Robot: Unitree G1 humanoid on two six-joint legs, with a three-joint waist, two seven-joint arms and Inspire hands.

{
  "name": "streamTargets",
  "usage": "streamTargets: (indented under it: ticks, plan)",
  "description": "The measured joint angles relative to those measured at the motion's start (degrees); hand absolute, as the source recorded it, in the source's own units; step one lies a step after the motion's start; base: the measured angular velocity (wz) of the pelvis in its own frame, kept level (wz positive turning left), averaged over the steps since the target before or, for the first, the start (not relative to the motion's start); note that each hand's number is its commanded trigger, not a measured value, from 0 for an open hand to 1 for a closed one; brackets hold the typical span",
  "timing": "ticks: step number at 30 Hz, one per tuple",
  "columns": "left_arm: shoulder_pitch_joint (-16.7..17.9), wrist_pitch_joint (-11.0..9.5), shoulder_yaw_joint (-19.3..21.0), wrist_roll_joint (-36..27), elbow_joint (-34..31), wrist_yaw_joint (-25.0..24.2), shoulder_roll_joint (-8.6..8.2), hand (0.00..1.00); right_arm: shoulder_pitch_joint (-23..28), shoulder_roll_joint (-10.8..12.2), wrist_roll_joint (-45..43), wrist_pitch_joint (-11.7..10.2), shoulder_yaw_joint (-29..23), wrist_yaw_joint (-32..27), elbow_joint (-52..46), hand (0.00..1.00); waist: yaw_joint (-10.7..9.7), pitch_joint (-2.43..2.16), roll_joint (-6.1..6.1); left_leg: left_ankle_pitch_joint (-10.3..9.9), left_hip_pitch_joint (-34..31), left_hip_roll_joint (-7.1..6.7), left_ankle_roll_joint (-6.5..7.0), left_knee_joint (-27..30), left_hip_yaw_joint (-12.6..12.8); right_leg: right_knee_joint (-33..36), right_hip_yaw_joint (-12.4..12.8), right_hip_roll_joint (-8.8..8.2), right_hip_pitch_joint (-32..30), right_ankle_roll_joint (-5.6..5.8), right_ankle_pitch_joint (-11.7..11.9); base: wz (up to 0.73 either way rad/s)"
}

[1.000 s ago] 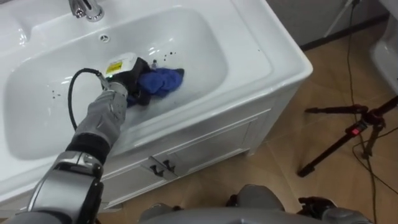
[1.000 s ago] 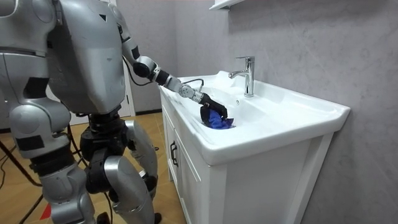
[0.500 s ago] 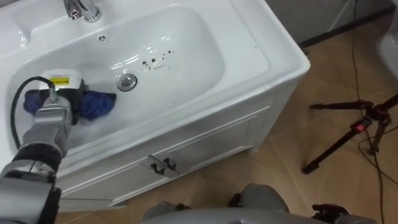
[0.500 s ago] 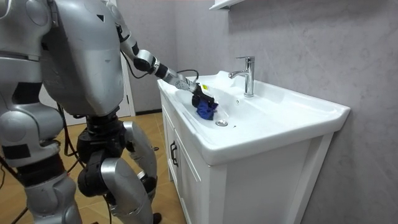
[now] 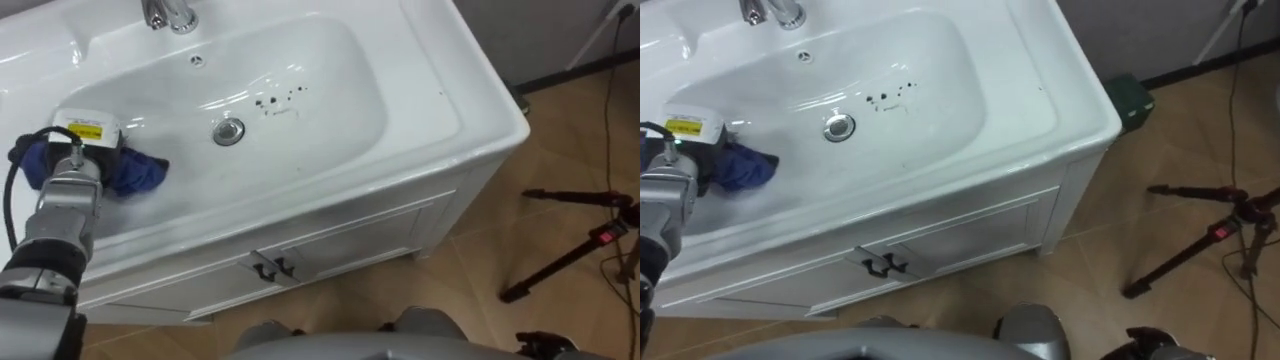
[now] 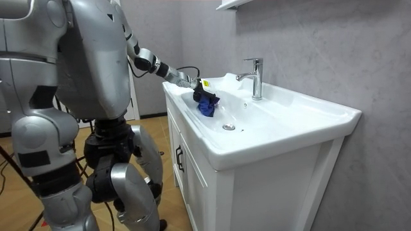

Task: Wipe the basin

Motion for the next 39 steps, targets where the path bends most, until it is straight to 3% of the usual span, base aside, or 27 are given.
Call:
streamTargets:
  ticks: [6,10,12,14,17,21,24,26,28,30,33,39]
  plan:
    - [0.0,0.61,-0.01,-0.18,-0.05,-0.16,0.02,1.0,-0.18,-0.17,0.39,-0.44,-0.05,-0.21,-0.88,0.0,0.0,-0.27,0.61,0.12,0.55,-0.04,-0.21,-0.41,-0.75,-1.1,-1.28,0.17,1.47,0.12,0.06,0.1]
    - [0.01,0.73,0.11,-2.8,0.31,0.48,0.02,1.0,0.07,-0.38,2.57,-0.49,-0.13,-0.4,-0.71,0.0,0.14,-0.11,0.63,0.26,0.58,-0.28,-0.44,-1.02,-1.42,-1.18,-1.54,0.12,1.68,0.12,0.05,0.04]
    - [-0.07,0.99,1.05,-7.59,0.34,1.58,0.01,1.0,0.17,-0.32,3.46,-0.43,-0.03,-1.1,-0.68,0.0,0.28,-0.01,0.43,0.39,0.78,-0.5,-0.64,-1.67,-1.61,-1.03,-1.56,0.04,1.27,0.11,0.05,0.0]
    - [-0.16,1.0,2.43,-13.29,1.23,2.93,-0.01,1.0,-0.06,-0.3,4.82,-0.51,0.12,-1.72,-0.61,0.0,0.45,0.5,-0.43,0.41,0.92,-0.54,-0.68,-1.7,-1.53,-0.88,-1.27,-0.02,1.13,0.07,0.02,-0.09]
    - [-1.73,0.95,4.98,-23.74,3.77,4.53,-0.39,1.0,0.39,-0.27,4.82,-0.56,0.09,-2.36,-0.24,0.0,0.35,0.4,-0.79,0.43,0.81,-0.6,-0.68,-1.52,-1.71,-0.89,-1.25,-0.04,1.15,0.08,-0.01,0.0]
    - [-3.31,0.96,9.86,-33.33,6.15,6.79,-2.59,1.0,0.65,0.56,4.8,0.19,0.14,-3.16,0.91,0.0,0.36,0.26,-1.62,0.43,0.42,-0.77,-0.66,-1.28,-1.93,-0.58,-1.4,-0.23,0.84,0.11,-0.04,0.0]
    - [-4.27,1.0,11.23,-38.21,6.51,8.75,-4.43,1.0,1.21,1.62,6.55,1.08,0.82,-4.01,0.86,0.0,0.43,-0.15,-2.72,0.42,-0.43,-0.86,-0.63,-0.89,-2.1,0.45,-1.39,-0.58,-0.22,0.06,-0.22,0.0]
    - [-4.68,0.9,11.21,-41.49,7.54,8.91,-5.79,1.0,0.92,2.24,8.22,1.54,2.07,-4.23,0.87,0.0,0.46,0.16,-3.51,0.4,-0.79,-0.83,-0.6,-0.2,-2.17,1.09,-1.4,-0.84,-0.56,-0.02,-0.28,0.0]
    - [-4.88,0.15,11.23,-44.92,7.55,8.94,-7.56,1.0,0.95,3.08,9.55,1.57,2.35,-4.23,0.88,0.0,0.39,-0.05,-4.18,0.35,-1.49,-0.49,-0.52,0.71,-2.16,1.14,-1.36,-0.76,-0.95,-0.05,-0.26,0.0]
    - [-5.22,-0.16,11.35,-47.27,7.61,8.92,-7.87,1.0,0.93,3.87,9.31,1.6,2.34,-4.24,0.93,0.0,0.36,-0.21,-4.83,0.27,-1.53,-0.26,-0.4,0.79,-1.75,1.27,-1.23,-0.7,-1.17,-0.11,-0.23,-0.04]
    - [-6.31,-0.23,11.21,-51.98,8.86,9.26,-8.6,1.0,0.76,4.52,9.24,2.34,3.9,-4.66,1.23,0.0,0.32,-0.06,-5.47,0.22,-1.59,-0.18,-0.31,0.8,-1.64,1.8,-0.98,-0.82,-1.61,-0.2,-0.17,-0.01]
    - [-8.0,-0.27,11.23,-59.2,12.04,9.97,-9.75,1.0,0.3,4.77,9.46,2.83,6.99,-4.82,1.24,0.0,0.18,0.07,-5.35,0.14,-2.6,0.02,-0.2,2.46,-0.72,3.59,0.85,-0.97,-3.55,-0.4,-0.26,-0.15]
